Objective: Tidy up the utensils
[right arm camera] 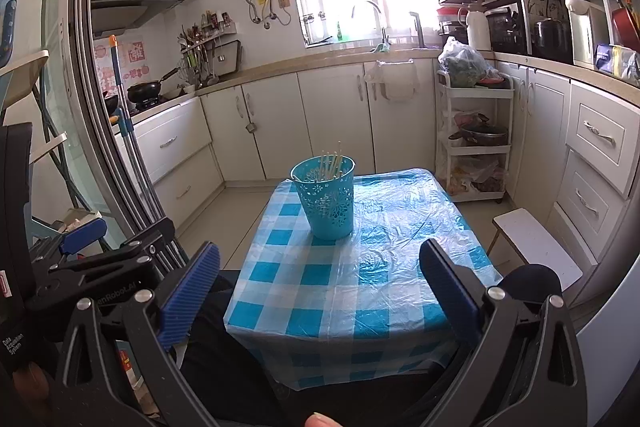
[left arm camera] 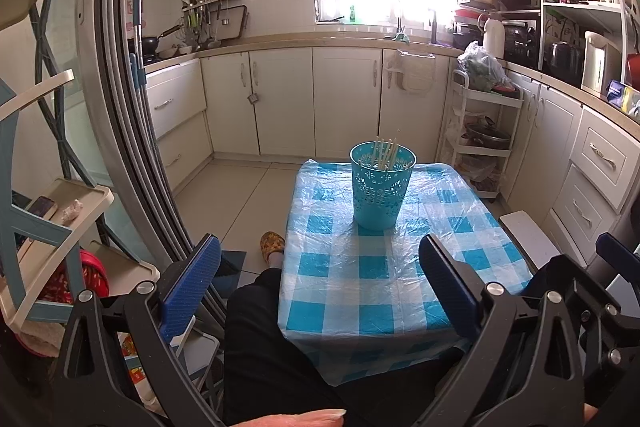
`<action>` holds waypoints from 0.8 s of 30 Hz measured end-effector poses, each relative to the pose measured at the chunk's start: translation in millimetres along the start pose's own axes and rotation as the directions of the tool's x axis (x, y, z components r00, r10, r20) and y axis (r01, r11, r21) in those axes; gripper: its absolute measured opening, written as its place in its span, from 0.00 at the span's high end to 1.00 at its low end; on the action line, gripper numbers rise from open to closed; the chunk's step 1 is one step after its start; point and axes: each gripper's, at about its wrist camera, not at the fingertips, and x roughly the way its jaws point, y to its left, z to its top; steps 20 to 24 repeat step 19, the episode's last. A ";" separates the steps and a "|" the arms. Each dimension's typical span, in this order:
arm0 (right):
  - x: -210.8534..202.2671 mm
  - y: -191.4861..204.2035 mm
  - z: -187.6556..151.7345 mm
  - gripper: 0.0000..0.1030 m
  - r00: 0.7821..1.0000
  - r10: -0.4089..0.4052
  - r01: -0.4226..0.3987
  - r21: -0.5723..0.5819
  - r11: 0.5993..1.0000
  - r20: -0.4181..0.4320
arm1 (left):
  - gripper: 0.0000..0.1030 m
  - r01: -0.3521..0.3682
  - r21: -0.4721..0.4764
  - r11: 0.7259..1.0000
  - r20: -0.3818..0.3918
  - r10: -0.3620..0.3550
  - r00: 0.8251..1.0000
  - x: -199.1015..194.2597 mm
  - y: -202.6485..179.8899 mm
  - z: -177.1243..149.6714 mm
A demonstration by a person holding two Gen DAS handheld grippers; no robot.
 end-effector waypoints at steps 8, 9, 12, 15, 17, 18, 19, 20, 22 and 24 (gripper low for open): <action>0.1 0.6 -0.2 0.07 1.000 0.000 0.000 0.001 1.000 0.000 | 0.07 -0.022 -0.035 0.999 0.044 0.024 0.999 -5.9 3.9 -3.2; 0.0 0.7 -0.2 0.07 1.000 0.000 0.000 0.000 1.000 0.001 | 0.07 -0.020 -0.033 0.999 0.039 0.021 0.999 -4.4 3.8 -2.8; 0.6 0.8 -0.8 0.07 1.000 -0.002 0.002 0.002 1.000 0.000 | 0.07 -0.006 -0.030 1.000 0.018 0.007 1.000 0.5 2.9 -3.0; 3.2 -0.7 -1.3 0.07 1.000 -0.001 0.001 0.004 1.000 -0.008 | 0.07 0.002 -0.030 1.000 0.002 -0.002 1.000 4.4 2.3 -3.5; 5.4 -2.5 -2.3 0.07 1.000 0.001 -0.001 0.006 1.000 -0.016 | 0.07 0.001 -0.026 1.000 0.000 -0.001 1.000 6.3 1.4 -4.1; 6.8 -2.7 -2.8 0.07 1.000 0.001 -0.001 0.006 1.000 -0.020 | 0.07 0.001 -0.025 1.000 -0.003 -0.001 1.000 7.6 1.9 -4.0; 8.8 -2.2 -3.6 0.07 1.000 0.002 -0.002 0.007 1.000 -0.026 | 0.07 0.003 -0.024 1.000 -0.006 -0.003 1.000 9.1 1.8 -4.3; 8.8 -2.2 -3.6 0.07 1.000 0.002 -0.002 0.007 1.000 -0.026 | 0.07 0.003 -0.024 1.000 -0.006 -0.003 1.000 9.1 1.8 -4.3; 8.8 -2.2 -3.6 0.07 1.000 0.002 -0.002 0.007 1.000 -0.026 | 0.07 0.003 -0.024 1.000 -0.006 -0.003 1.000 9.1 1.8 -4.3; 8.8 -2.2 -3.6 0.07 1.000 0.002 -0.002 0.007 1.000 -0.026 | 0.07 0.003 -0.024 1.000 -0.006 -0.003 1.000 9.1 1.8 -4.3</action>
